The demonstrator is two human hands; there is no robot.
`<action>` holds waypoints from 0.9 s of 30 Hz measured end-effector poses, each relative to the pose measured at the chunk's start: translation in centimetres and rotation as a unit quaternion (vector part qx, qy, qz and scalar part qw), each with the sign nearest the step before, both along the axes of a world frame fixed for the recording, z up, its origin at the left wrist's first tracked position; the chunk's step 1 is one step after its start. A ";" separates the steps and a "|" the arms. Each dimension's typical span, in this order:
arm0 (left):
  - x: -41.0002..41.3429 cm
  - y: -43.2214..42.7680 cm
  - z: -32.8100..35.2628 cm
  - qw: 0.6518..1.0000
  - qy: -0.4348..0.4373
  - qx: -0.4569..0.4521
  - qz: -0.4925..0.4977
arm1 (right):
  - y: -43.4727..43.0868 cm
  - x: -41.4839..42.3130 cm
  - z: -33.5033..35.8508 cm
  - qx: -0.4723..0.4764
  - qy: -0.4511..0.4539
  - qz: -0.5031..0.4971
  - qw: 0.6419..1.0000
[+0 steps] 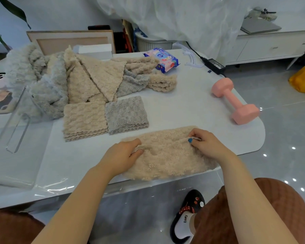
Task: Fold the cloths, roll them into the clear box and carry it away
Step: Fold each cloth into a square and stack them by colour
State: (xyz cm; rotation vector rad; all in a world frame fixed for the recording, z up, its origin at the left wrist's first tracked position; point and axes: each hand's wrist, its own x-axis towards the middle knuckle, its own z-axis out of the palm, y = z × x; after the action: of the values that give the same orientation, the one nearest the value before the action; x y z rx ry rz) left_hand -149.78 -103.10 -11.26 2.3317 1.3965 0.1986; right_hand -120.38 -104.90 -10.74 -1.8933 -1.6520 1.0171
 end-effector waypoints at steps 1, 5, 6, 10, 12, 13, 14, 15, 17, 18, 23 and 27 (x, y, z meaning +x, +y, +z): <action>0.0 0.1 0.2 1.000 -0.005 -0.024 0.002 | 0.1 0.1 0.1 -0.003 -0.005 0.008 1.000; -0.6 0.8 0.6 0.994 -0.068 -0.069 0.043 | 0.6 0.4 0.8 0.031 0.025 -0.018 0.999; -0.9 1.1 0.7 0.987 -0.111 -0.103 0.058 | 0.8 0.5 1.1 0.046 0.056 -0.042 0.996; -2.4 2.6 1.0 0.923 -0.279 -0.219 0.152 | 2.8 0.5 1.4 0.101 0.088 -0.110 0.985; -2.4 3.3 0.3 0.941 -0.223 -0.169 0.189 | 4.0 0.1 0.6 0.081 0.013 -0.083 0.993; -2.2 3.4 0.0 0.954 -0.183 -0.131 0.198 | 4.5 -0.1 0.1 0.062 -0.028 -0.063 0.996; -1.9 3.4 -0.2 0.962 -0.154 -0.102 0.201 | 4.8 -0.1 -0.4 0.050 -0.062 -0.049 0.996; -1.7 3.3 -0.2 0.966 -0.141 -0.081 0.202 | 5.0 0.0 -0.7 0.048 -0.086 -0.046 0.994; -1.9 3.3 -0.6 0.963 -0.147 -0.075 0.213 | 5.0 0.4 -0.7 0.058 -0.122 -0.059 0.989; -2.2 3.3 -0.8 0.958 -0.157 -0.085 0.224 | 4.9 0.7 -0.7 0.062 -0.136 -0.067 0.986; -2.6 4.0 -1.4 0.934 -0.195 -0.139 0.263 | 4.6 1.3 -1.0 0.064 -0.166 -0.067 0.982; -2.2 4.3 -1.5 0.938 -0.196 -0.139 0.250 | 4.8 1.0 -0.8 0.043 -0.187 -0.042 0.981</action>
State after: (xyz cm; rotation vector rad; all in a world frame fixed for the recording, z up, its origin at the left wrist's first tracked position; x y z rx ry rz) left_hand -151.99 -98.84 -12.76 1.5685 1.6482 0.5397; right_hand -119.38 -100.05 -11.56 -2.1736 -1.7609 0.5697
